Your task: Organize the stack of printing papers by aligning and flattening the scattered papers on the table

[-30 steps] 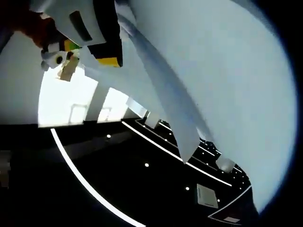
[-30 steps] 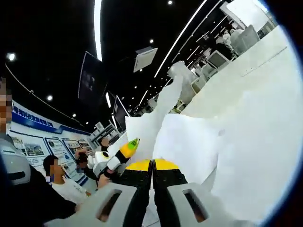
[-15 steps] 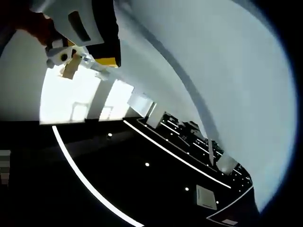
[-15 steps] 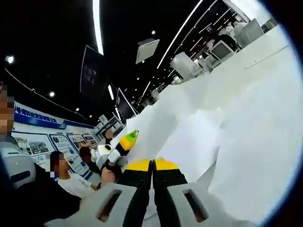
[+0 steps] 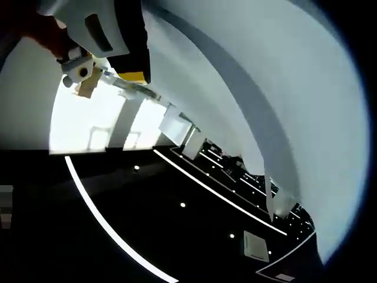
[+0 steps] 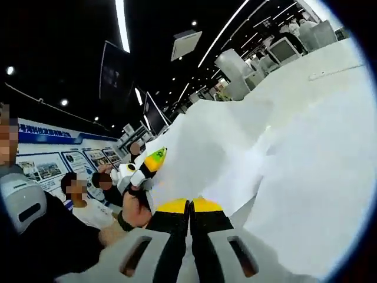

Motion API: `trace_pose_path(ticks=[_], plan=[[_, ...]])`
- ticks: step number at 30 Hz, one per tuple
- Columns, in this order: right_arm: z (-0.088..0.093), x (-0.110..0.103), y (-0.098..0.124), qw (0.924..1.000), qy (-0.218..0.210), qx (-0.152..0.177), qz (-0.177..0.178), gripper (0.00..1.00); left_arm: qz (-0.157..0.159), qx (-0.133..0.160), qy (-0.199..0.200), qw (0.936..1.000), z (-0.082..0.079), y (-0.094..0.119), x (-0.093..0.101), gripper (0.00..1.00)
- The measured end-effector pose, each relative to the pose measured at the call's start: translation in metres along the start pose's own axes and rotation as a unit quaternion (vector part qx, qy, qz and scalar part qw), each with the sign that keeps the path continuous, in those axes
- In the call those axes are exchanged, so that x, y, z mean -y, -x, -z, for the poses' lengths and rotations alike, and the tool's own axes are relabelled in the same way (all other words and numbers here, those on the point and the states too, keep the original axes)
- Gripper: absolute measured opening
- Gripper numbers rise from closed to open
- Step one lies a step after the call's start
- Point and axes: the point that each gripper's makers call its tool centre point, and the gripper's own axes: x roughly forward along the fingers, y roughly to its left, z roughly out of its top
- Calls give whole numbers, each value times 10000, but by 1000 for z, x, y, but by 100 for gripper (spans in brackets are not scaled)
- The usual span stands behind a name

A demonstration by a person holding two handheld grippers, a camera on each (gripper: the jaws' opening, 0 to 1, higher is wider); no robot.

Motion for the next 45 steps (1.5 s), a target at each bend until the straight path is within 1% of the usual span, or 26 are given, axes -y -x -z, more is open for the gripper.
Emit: trace_pose_path(ticks=[7, 9, 12, 20, 27, 30, 32, 35, 37, 40, 45], plan=[[6, 2, 2, 9998, 39, -217, -30, 0, 3, -1, 7, 10000, 0, 0, 0, 36], [9, 2, 2, 9995, 118, -292, -16, 0, 2, -1, 12, 10000, 0, 0, 1, 36], [13, 5, 2, 9982, 386, -437, 97, 0, 5, -7, 11, 10000, 1, 0, 1, 36], [9, 8, 1, 9969, 643, -383, 253, 0, -5, -17, 27, 10000, 1, 0, 0, 35], [8, 6, -4, 9969, 665, -311, 270, 0, 4, -4, 105, 9999, 1, 0, 0, 35], [11, 2, -7, 9965, 726, -361, 212, 0, 4, 0, 115, 9999, 1, 0, -1, 34], [11, 5, -7, 9961, 753, -377, 255, 0, -30, -22, 115, 9999, 2, 0, -2, 33], [11, 6, -7, 9967, 682, -360, 255, 0, -49, -43, 159, 9999, 3, 0, -4, 31], [11, 7, -7, 9968, 665, -356, 254, 0, -151, -2, 101, 9998, 2, 1, -7, 29], [11, 6, -7, 9965, 706, -359, 268, 0, -119, 27, 172, 9998, 1, 1, -7, 29], [11, 4, -10, 9965, 714, -372, 226, 0, -133, 21, 108, 9999, 1, 1, -6, 29]])
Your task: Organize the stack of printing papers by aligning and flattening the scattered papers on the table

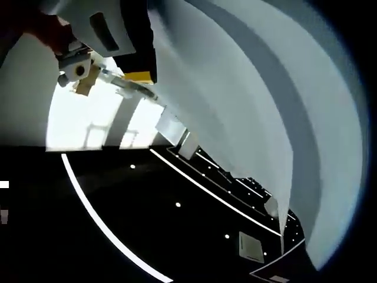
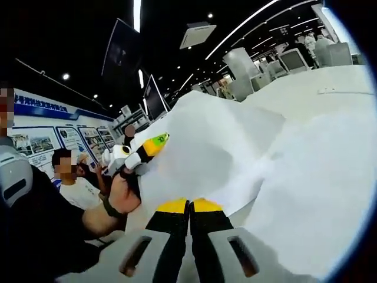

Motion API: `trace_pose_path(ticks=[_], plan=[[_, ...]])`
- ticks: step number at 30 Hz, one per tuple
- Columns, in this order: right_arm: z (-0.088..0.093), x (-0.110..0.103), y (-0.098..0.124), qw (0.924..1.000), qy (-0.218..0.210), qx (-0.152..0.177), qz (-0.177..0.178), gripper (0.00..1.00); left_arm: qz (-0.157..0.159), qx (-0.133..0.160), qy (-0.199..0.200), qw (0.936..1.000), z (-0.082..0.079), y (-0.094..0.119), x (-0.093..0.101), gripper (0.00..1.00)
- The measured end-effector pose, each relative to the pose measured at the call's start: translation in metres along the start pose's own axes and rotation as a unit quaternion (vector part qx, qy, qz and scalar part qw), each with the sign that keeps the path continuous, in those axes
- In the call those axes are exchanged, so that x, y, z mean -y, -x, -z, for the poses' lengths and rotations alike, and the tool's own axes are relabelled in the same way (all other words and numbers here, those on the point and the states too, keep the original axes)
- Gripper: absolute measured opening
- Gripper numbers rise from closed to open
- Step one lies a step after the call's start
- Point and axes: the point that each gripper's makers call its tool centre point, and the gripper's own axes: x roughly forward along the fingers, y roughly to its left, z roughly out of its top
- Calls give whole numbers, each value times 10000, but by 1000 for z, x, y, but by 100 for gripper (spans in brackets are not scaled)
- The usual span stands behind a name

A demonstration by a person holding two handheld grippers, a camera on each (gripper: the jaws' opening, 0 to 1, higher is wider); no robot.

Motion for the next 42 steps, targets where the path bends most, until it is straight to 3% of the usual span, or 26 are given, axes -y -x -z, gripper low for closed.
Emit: trace_pose_path(ticks=[6, 27, 42], plan=[[2, -1, -2, 10000, 53, -44, 12, 0, 1, 5, 13, 10000, 0, 0, -1, 28], [3, 2, -5, 10000, -16, -20, 29, 0, -60, 32, -325, 9994, -2, 2, -1, 13], [-6, 5, 1, 9996, 130, 189, 189, 23, -90, 194, -374, 9991, -9, 5, -2, 7]])
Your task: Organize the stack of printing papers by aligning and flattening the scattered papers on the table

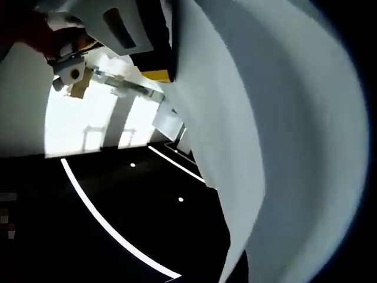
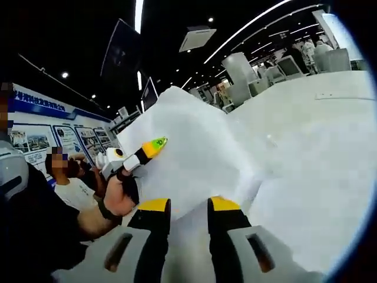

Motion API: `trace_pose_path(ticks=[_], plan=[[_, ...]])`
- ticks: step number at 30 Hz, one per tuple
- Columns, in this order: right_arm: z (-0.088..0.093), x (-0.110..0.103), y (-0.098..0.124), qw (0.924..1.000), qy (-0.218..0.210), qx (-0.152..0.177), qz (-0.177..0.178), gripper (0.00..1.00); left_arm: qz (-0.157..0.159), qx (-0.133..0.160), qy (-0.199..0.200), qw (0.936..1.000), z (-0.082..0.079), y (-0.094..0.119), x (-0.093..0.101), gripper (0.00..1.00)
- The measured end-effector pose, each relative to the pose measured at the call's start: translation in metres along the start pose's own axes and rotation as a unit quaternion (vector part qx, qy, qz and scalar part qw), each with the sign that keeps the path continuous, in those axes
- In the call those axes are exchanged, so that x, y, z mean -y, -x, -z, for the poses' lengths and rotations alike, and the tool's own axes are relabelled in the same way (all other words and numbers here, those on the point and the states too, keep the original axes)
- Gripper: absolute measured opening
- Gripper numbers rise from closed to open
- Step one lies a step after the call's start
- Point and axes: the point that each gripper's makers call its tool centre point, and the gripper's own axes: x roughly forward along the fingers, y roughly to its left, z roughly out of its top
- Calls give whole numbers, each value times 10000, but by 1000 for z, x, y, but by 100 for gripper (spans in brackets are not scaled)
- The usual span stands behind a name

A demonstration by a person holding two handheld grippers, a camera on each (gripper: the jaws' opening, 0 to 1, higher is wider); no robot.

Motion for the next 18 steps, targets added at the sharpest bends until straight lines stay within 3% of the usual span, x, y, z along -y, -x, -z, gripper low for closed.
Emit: trace_pose_path(ticks=[5, 10, 18], plan=[[-3, 4, 2, 9998, 83, 89, 124, 32, -54, 3, -43, 10000, 0, 1, -2, 7], [-11, 11, 6, 9989, -38, 323, 325, 55, -51, -13, 15, 10000, 0, 0, -2, 7], [-9, 16, 8, 9975, 74, 334, 613, 80, -68, -12, 100, 9999, 1, 0, -4, 8]])
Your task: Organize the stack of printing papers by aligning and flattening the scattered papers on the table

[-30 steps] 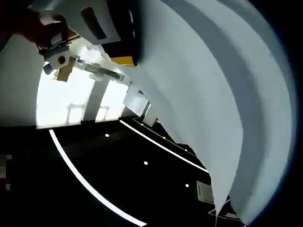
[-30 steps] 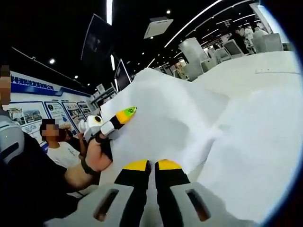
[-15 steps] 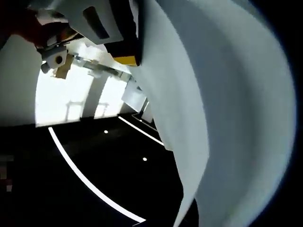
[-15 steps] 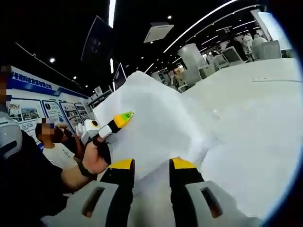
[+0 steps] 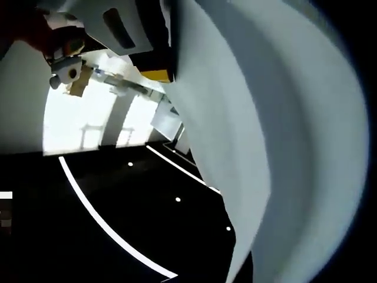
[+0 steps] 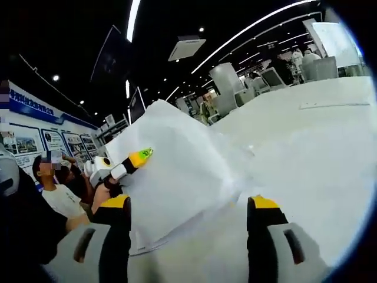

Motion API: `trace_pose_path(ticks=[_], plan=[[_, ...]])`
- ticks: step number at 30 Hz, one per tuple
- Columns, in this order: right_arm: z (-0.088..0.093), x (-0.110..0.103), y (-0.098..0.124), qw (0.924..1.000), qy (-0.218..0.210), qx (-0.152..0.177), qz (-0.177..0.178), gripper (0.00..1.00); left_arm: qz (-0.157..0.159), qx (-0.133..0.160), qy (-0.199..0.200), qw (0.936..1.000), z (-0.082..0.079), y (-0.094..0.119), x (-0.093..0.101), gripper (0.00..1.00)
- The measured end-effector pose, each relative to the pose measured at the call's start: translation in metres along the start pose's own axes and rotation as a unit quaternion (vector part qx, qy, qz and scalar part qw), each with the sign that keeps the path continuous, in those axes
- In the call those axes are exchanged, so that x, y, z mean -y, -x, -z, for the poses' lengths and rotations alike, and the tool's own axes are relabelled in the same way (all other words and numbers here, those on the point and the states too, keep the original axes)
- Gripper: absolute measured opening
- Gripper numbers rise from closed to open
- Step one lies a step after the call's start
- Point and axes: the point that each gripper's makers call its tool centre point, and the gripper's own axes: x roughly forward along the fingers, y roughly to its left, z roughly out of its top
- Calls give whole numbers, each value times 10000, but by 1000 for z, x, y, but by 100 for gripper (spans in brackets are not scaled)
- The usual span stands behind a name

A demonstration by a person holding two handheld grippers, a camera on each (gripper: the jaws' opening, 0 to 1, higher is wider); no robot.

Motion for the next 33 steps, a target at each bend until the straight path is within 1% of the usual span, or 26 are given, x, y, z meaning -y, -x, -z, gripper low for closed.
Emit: trace_pose_path(ticks=[3, 4, 9, 11, 17, 19, 23, 28, 33], plan=[[-2, -1, 0, 9999, 63, 65, 56, 88, -3, 7, 13, 10000, 0, 0, 0, 8], [-3, -1, 0, 9999, 82, 102, 61, 90, -3, 6, 19, 10000, 0, 0, 0, 8], [-10, -4, 2, 9996, 23, 275, -14, 90, -9, 14, 36, 10000, 0, 1, 0, 8], [-12, -3, 3, 9995, -6, 330, -2, 90, -10, 16, 49, 10000, 0, 1, -1, 8], [-13, 1, 8, 9993, 37, 344, 116, 90, -17, 20, 54, 10000, 0, 1, -1, 8], [-16, 4, 11, 9990, 15, 403, 166, 90, -17, 21, 55, 10000, 0, 1, -1, 8], [-21, 5, 12, 9984, -98, 536, 121, 90, -15, 20, 56, 10000, 0, 1, -1, 8], [-21, 3, 10, 9985, -81, 525, 110, 90, -12, 19, 70, 10000, 0, 1, -1, 8], [-21, 3, 12, 9985, -8, 521, 171, 90, -18, 22, 92, 10000, 0, 1, -1, 9]])
